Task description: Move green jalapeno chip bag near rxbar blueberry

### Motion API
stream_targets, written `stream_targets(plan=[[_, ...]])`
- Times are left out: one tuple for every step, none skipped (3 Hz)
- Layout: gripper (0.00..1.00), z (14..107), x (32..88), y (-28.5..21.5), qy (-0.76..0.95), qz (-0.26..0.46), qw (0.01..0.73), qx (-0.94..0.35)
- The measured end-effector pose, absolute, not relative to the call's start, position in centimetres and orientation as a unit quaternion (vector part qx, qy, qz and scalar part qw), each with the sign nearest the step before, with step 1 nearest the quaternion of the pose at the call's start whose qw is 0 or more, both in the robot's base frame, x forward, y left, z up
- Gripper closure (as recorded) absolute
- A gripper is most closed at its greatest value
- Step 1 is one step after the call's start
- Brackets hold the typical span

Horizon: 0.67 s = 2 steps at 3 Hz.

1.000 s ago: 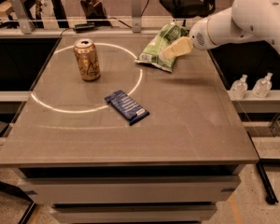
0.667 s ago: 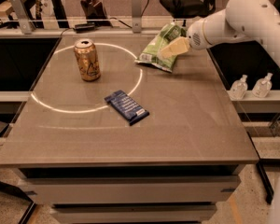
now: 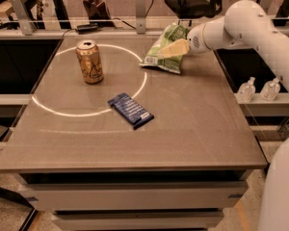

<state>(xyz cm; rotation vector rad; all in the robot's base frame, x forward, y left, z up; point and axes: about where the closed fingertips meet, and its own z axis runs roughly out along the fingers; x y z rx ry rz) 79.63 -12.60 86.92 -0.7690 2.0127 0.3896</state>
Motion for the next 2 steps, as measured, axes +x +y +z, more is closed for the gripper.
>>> stream_targets(plan=[[0.19,85.75,80.29,-11.89,0.819,0.175,0.447,-0.315],[0.42,85.08,80.68,-11.53,0.822,0.174,0.435,-0.323]])
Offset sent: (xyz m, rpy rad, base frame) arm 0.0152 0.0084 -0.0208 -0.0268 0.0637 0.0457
